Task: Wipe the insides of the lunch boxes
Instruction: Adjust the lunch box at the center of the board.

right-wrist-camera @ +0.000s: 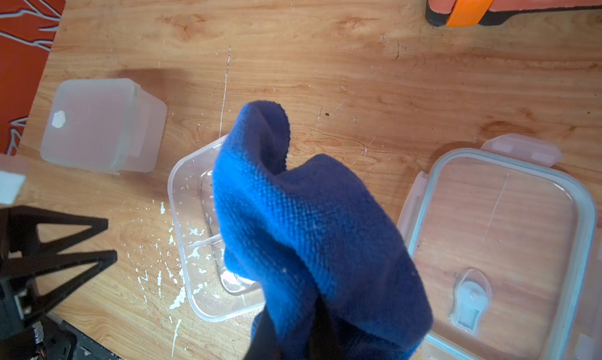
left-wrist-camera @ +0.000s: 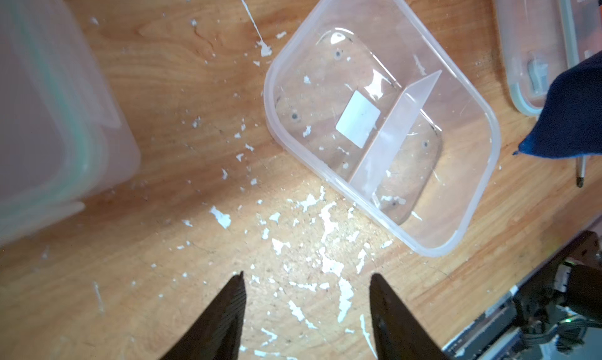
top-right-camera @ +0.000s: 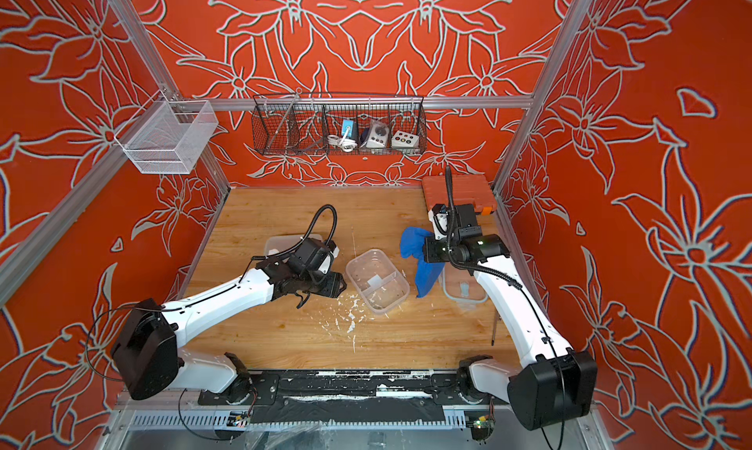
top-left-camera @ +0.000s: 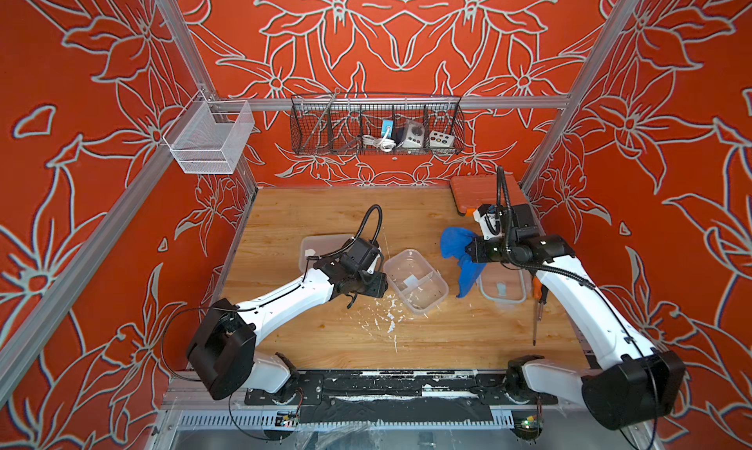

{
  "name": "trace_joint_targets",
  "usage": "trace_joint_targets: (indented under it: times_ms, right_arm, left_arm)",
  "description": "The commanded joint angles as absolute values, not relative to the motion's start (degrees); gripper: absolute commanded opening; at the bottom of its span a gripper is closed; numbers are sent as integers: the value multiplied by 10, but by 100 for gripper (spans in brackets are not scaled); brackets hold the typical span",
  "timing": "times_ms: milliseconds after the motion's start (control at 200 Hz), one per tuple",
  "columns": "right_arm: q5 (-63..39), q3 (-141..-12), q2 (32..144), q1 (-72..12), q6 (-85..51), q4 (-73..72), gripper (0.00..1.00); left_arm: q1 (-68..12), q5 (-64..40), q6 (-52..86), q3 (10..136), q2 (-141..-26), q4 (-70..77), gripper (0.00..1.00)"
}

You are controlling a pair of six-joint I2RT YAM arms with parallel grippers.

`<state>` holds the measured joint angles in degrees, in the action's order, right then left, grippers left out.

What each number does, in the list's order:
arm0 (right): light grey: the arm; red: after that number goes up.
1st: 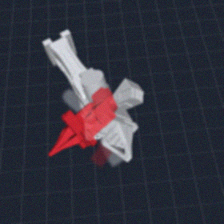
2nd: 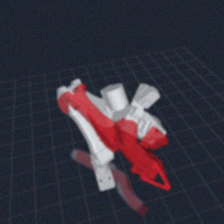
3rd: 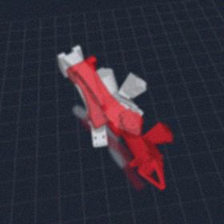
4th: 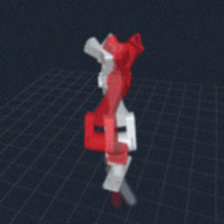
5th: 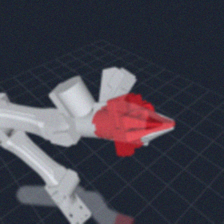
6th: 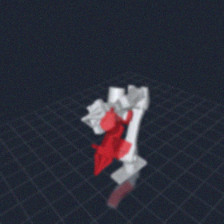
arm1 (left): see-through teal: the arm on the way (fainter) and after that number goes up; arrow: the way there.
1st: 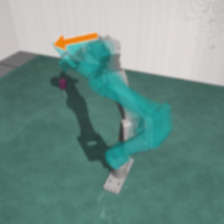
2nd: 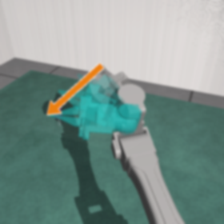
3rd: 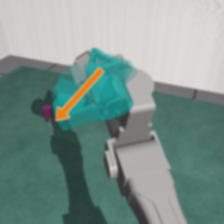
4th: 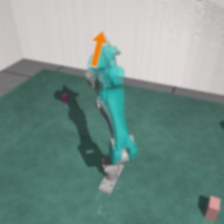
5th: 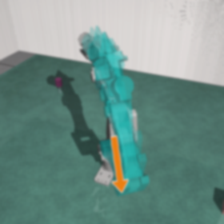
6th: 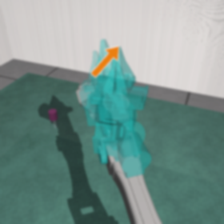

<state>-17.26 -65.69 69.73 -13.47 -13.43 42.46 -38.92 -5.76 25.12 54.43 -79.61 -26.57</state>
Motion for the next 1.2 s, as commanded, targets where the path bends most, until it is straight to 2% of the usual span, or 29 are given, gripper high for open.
trace_joint_targets:
  times_ms: [0, 190, 380, 846, 1016, 1146, 1196]
  right_arm:
    - [-187, -642, 687, -133, -152, 394, 0]
    - [-191, -623, 679, -132, -158, 378, 0]
    - [-190, -617, 664, -131, -161, 373, 0]
    - [-168, -589, 586, -127, -135, 412, 0]
    - [-159, -583, 570, -124, -131, 422, 0]
    - [-159, -582, 563, -122, -133, 423, 0]
    - [-155, -582, 563, -121, -130, 426, 0]
  left_arm:
    - [-423, -71, 324, 544, -774, -256, 60]
    - [-475, -66, 389, 522, -771, -207, 60]
    - [-510, -63, 393, 552, -849, -202, 59]
    - [-513, -24, 364, 631, -973, -218, 51]
    - [-513, 10, 337, 659, -1018, -275, 46]
    - [-513, 22, 328, 657, -1028, -267, 34]
    - [-513, 37, 318, 667, -1034, -278, 25]
